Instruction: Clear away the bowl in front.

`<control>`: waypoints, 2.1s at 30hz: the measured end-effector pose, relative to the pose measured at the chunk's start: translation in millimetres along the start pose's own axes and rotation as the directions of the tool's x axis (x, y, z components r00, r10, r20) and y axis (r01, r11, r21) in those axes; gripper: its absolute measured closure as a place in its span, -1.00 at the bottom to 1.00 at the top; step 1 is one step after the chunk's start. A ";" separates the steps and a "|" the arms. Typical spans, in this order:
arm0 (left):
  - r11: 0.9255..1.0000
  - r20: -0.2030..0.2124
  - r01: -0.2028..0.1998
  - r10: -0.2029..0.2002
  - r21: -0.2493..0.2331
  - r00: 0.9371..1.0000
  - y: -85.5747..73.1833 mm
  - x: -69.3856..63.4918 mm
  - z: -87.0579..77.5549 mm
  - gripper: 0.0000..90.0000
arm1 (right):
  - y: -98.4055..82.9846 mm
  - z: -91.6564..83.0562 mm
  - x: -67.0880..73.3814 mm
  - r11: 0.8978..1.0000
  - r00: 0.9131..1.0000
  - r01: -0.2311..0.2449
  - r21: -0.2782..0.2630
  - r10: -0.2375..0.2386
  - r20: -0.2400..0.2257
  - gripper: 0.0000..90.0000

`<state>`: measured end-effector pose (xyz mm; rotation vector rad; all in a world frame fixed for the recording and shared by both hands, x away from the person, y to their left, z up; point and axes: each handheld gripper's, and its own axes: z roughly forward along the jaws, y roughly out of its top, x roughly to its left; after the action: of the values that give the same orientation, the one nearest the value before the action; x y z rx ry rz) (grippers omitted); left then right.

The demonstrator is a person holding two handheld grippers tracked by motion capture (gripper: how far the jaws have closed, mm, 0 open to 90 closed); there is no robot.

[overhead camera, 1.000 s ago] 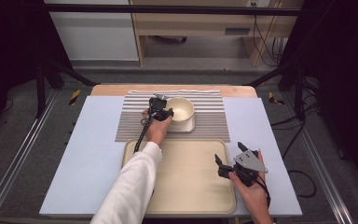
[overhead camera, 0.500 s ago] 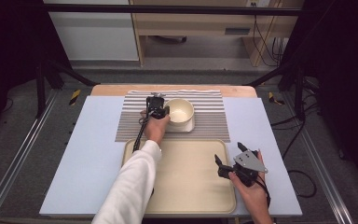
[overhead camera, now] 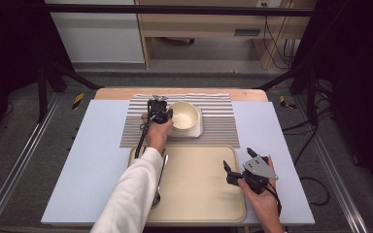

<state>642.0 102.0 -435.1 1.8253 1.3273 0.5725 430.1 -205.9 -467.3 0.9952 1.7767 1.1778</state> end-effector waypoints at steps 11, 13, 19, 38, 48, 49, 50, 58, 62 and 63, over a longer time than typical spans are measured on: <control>0.998 0.075 -0.042 0.045 -0.048 0.996 2.7 -7.8 -49.6 0.84 | 2.1 -1.9 0.5 1.000 1.000 0.007 -0.019 -0.007 0.005 -0.82; 0.997 0.097 -0.049 0.054 -0.053 0.994 -0.9 -11.1 -58.8 0.84 | 2.6 -2.2 0.8 1.000 1.000 0.010 -0.022 -0.009 0.007 -0.82; 0.995 0.166 -0.078 0.088 -0.062 0.982 -17.6 -22.9 -85.4 0.84 | 2.9 -3.6 -1.5 1.000 1.000 0.012 -0.024 -0.012 0.023 -0.82; 0.984 0.270 -0.175 0.174 -0.021 0.947 -87.5 -46.0 -134.4 0.84 | 2.5 -4.3 -3.1 1.000 0.999 0.000 -0.021 0.000 0.037 -0.82; 0.984 0.306 -0.178 0.171 -0.004 0.937 -111.5 -44.4 -151.7 0.84 | 2.0 -3.9 -3.0 1.000 0.999 -0.001 -0.017 0.002 0.037 -0.82; 0.984 0.308 -0.177 0.168 0.000 0.936 -114.5 -44.0 -153.7 0.84 | 2.0 -3.8 -2.8 1.000 0.999 0.000 -0.017 0.001 0.037 -0.82; 0.985 0.310 -0.172 0.164 0.001 0.937 -115.9 -44.1 -154.4 0.84 | 2.1 -3.4 -2.5 1.000 0.999 0.001 -0.016 0.000 0.037 -0.82; 0.981 0.327 -0.193 0.177 0.017 0.928 -126.2 -44.5 -160.0 0.83 | 1.8 -3.2 -2.0 1.000 0.999 -0.001 -0.012 0.001 0.035 -0.82; 0.979 0.335 -0.200 0.181 0.025 0.925 -128.8 -45.3 -162.3 0.83 | 1.7 -3.2 -1.9 1.000 0.999 -0.001 -0.010 0.002 0.034 -0.82; 0.979 0.336 -0.202 0.183 0.023 0.924 -129.4 -46.3 -163.0 0.83 | 1.6 -3.1 -2.0 1.000 0.999 -0.001 -0.010 0.001 0.034 -0.82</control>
<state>430.9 131.1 -439.9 2.0098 0.9526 0.3088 428.4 -208.3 -464.6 1.0051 1.7425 1.1625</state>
